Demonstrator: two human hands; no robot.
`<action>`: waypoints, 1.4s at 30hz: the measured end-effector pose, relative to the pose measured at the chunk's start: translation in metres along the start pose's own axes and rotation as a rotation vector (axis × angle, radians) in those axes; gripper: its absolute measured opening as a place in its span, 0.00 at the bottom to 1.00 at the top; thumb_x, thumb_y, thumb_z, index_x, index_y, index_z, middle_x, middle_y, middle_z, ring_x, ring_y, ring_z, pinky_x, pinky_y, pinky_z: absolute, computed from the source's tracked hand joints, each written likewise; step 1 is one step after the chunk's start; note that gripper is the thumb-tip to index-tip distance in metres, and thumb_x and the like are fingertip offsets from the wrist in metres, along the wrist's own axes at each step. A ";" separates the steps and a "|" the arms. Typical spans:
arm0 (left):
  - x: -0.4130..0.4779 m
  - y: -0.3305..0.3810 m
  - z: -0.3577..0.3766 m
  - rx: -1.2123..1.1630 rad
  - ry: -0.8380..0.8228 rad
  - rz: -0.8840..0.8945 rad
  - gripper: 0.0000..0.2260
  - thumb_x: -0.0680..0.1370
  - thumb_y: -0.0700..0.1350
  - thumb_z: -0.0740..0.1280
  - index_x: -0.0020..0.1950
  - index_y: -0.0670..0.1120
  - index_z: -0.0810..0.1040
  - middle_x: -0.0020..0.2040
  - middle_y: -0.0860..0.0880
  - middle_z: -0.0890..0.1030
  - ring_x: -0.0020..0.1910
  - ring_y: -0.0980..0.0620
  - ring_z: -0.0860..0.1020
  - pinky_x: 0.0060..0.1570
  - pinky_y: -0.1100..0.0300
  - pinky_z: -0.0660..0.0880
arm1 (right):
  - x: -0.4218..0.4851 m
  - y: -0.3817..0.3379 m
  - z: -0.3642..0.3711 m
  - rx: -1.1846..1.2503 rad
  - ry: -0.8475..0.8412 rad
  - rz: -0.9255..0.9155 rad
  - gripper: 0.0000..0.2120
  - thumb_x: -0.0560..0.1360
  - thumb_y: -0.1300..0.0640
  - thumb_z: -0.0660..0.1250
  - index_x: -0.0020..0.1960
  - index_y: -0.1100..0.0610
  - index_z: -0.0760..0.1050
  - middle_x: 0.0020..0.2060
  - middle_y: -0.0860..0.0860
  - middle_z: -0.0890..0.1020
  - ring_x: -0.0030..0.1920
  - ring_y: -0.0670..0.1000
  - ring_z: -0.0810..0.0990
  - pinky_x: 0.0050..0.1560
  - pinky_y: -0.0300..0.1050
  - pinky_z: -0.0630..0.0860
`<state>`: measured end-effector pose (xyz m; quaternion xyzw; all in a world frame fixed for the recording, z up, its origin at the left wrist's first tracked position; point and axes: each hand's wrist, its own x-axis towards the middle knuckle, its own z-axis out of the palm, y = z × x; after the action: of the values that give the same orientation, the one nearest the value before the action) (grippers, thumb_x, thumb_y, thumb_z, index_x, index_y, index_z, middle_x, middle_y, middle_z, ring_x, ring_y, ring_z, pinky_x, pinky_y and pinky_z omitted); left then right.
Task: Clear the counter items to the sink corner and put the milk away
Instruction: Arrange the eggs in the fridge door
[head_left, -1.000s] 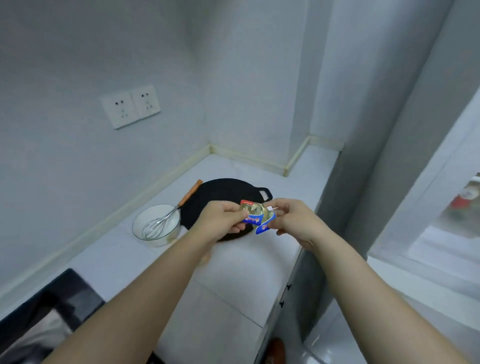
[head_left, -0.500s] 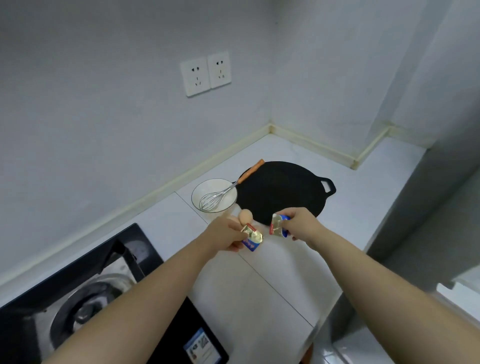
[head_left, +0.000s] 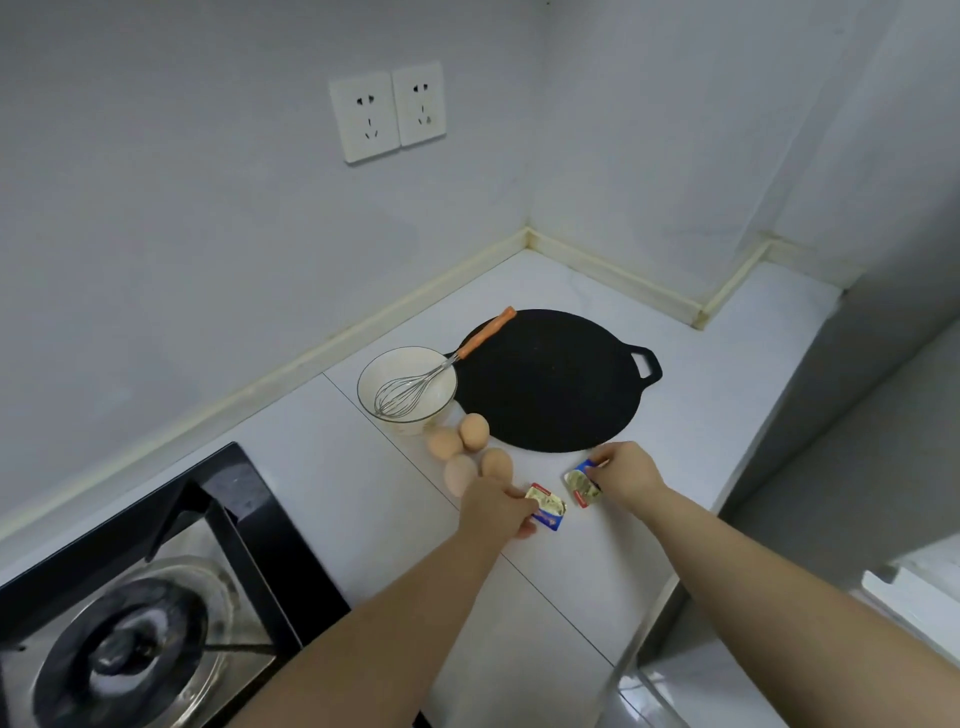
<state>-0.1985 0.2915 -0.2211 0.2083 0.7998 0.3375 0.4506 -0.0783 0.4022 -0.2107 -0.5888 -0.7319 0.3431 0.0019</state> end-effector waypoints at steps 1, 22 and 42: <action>0.000 0.002 0.005 -0.004 -0.003 -0.007 0.12 0.76 0.40 0.68 0.58 0.39 0.77 0.51 0.41 0.82 0.32 0.55 0.78 0.41 0.63 0.78 | 0.001 0.002 0.001 -0.009 -0.021 -0.005 0.11 0.76 0.63 0.63 0.56 0.61 0.79 0.54 0.56 0.80 0.54 0.54 0.77 0.52 0.43 0.73; -0.002 0.032 0.032 1.341 0.045 0.540 0.16 0.79 0.50 0.61 0.63 0.42 0.72 0.57 0.44 0.74 0.51 0.49 0.71 0.46 0.59 0.64 | -0.001 0.033 -0.004 -0.366 -0.050 -0.368 0.21 0.73 0.61 0.62 0.65 0.50 0.70 0.58 0.53 0.77 0.56 0.53 0.75 0.56 0.43 0.73; 0.034 0.045 0.000 1.554 -0.006 0.682 0.16 0.78 0.54 0.63 0.60 0.46 0.75 0.49 0.49 0.75 0.47 0.52 0.67 0.44 0.60 0.64 | 0.012 0.035 -0.008 -0.349 0.012 -0.398 0.18 0.74 0.55 0.68 0.63 0.53 0.75 0.54 0.52 0.76 0.55 0.50 0.75 0.54 0.39 0.72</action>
<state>-0.2139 0.3439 -0.2082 0.6895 0.6964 -0.1912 0.0551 -0.0487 0.4187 -0.2268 -0.4268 -0.8813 0.2011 -0.0279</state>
